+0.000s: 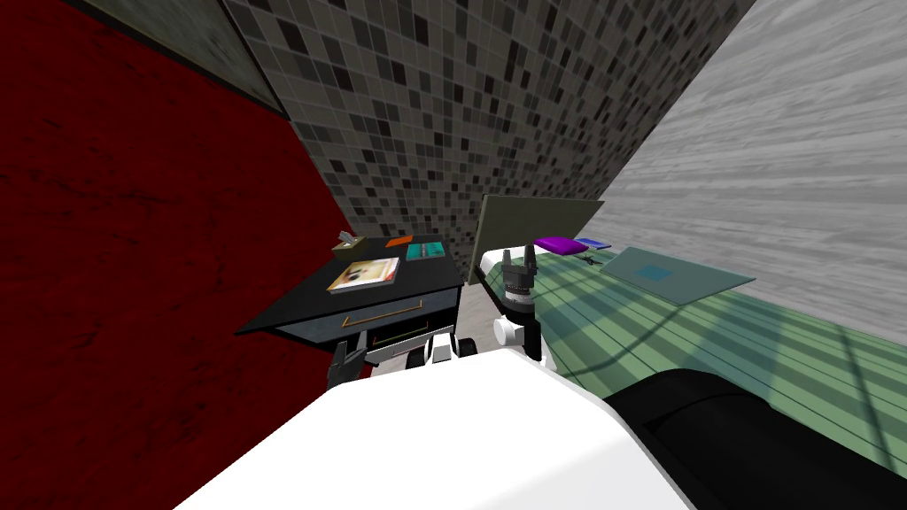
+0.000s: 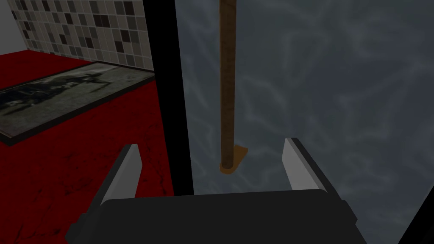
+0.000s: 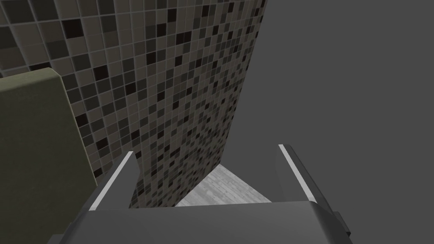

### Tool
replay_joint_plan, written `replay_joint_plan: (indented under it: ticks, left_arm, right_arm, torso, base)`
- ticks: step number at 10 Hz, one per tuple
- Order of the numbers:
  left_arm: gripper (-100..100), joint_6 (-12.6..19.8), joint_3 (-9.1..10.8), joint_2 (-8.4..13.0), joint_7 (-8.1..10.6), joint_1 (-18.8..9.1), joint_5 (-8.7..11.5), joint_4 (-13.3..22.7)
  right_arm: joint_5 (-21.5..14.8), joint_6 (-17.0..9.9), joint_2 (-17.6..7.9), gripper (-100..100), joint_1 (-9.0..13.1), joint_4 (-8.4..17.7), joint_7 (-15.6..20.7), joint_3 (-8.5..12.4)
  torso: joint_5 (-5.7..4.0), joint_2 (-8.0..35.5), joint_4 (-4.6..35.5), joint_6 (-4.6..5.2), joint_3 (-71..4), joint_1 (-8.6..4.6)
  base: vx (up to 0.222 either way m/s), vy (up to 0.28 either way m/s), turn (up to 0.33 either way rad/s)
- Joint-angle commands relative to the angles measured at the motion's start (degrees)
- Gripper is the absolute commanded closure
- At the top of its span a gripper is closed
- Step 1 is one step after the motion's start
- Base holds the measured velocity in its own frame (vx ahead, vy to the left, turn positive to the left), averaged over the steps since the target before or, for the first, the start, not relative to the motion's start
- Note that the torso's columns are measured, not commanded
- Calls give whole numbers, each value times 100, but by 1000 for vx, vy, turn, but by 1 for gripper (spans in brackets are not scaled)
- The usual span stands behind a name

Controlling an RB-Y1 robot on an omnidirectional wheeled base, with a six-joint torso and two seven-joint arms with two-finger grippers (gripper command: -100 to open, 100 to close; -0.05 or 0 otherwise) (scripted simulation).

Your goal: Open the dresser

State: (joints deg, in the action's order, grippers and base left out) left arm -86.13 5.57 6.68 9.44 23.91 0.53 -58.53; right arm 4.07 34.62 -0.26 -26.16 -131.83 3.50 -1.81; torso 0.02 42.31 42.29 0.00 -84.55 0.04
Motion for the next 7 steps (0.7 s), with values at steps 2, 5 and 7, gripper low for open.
replay_joint_plan:
  ticks: [2, 5, 7]
  left_arm:
    - [-100, -3, 1, 0, 0, -3, 0, 8]
    - [-100, -3, 1, 0, 0, -3, 0, 8]
    - [-100, 203, -45, -23, 142, -78, 117, -161]
  right_arm:
    - [0, 0, 0, 0, 0, 0, 0, 0]
    - [0, 0, 0, 0, 0, 0, 0, 0]
    - [0, 0, 1, 0, 0, 0, 0, -1]
  torso:
    - [-2, -5, -2, 0, -3, -6]
    - [-2, -3, -1, 1, -2, -5]
    - [-7, -8, -2, 1, -5, -30]
  base:
    - [-3, 4, -12]
    - [1, -2, 5]
    - [23, -121, 37]
